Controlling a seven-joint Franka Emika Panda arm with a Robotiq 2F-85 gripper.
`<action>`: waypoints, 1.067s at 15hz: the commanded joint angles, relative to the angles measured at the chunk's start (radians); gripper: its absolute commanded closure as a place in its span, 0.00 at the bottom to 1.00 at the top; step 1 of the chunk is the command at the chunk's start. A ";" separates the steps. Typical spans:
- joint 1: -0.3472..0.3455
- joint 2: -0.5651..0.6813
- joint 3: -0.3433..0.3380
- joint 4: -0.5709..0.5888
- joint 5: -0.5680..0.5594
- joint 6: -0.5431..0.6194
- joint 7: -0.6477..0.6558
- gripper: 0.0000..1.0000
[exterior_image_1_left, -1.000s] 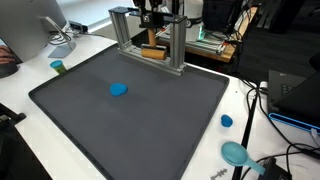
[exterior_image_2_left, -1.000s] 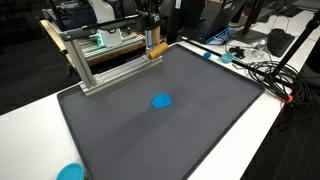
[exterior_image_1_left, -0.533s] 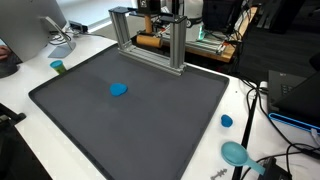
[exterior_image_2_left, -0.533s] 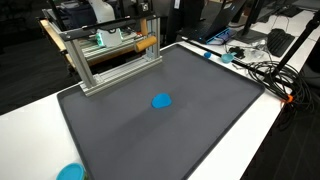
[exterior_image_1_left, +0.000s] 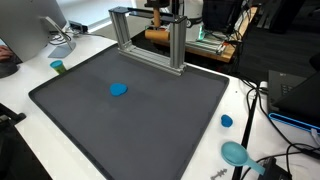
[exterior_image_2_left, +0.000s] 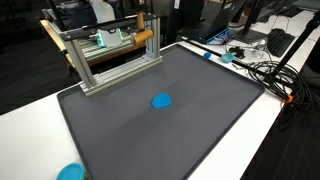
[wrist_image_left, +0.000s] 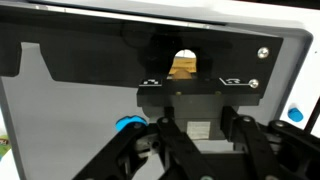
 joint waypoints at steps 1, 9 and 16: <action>0.008 -0.076 -0.019 -0.081 0.015 0.003 0.005 0.79; -0.008 -0.134 -0.048 -0.162 0.035 0.049 0.034 0.08; -0.093 -0.271 -0.132 -0.125 0.031 0.049 0.057 0.00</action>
